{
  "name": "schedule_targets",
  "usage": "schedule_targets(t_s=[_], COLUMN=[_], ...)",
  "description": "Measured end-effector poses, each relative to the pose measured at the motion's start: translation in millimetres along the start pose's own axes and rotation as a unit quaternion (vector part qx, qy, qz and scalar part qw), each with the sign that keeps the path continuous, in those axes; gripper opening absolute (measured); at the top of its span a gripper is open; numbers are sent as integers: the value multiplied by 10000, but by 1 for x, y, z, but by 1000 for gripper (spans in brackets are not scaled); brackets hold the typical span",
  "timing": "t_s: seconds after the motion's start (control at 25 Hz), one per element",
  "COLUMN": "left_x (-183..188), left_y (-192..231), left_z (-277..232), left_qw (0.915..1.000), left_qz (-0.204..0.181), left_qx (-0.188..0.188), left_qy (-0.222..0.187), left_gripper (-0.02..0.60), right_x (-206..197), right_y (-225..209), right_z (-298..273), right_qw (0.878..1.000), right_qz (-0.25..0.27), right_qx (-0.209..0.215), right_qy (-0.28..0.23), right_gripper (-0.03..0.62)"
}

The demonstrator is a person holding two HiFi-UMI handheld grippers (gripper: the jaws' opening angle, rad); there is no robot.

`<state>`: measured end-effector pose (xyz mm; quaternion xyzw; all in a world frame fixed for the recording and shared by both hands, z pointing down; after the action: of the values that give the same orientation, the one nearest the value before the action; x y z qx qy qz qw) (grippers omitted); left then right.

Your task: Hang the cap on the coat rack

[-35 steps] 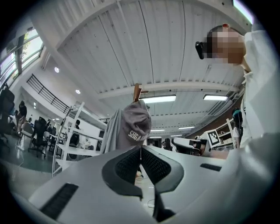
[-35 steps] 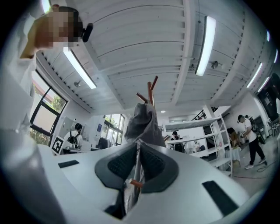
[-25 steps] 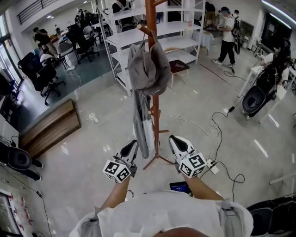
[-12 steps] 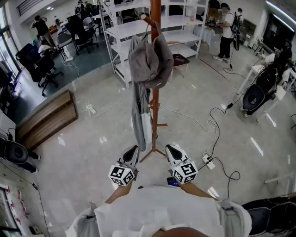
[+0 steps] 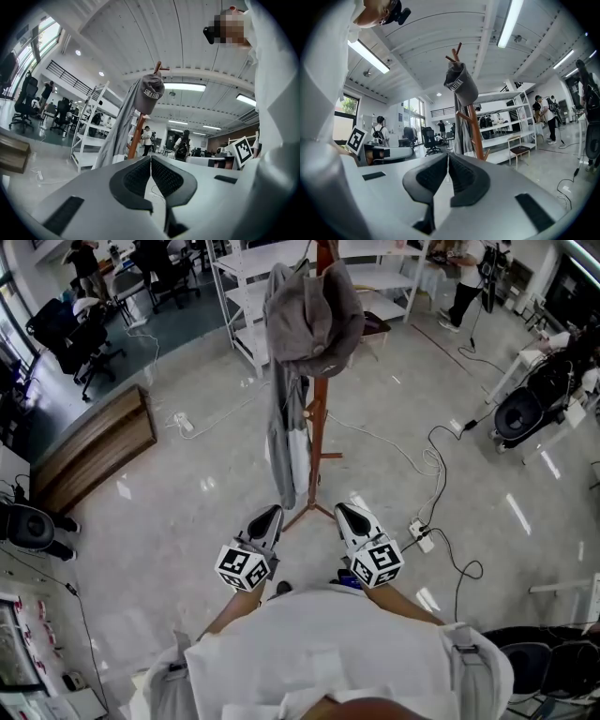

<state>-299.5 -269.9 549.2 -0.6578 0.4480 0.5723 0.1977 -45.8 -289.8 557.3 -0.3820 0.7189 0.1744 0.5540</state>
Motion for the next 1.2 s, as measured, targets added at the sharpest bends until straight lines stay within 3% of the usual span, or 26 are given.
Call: schedule_targets(t_s=[0.44,1.2], left_x=[-14,-26], left_y=[-6,-3], left_z=[-1,6], left_qw=[9992,9980], left_qz=[201,502], left_qx=[-279,-319], left_qy=[180,206], left_gripper=[20,20], right_x=[-6,-14], right_y=[5,18], right_z=[1,-7], right_qw=[9998,9985], right_qz=[-146,-355], right_qx=[152,383], right_qy=[66,130], right_gripper=[28,28])
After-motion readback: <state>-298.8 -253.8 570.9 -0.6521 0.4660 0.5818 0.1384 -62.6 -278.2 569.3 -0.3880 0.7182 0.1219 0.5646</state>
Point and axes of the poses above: the fingertips, and each gripper's own axes: z backward along the fingers, y to its left, x out of its top, the point moved 9 cm from there along z, backward along the fingers, and after that the axes turned 15 degrees about y, right-handed, at the moved point
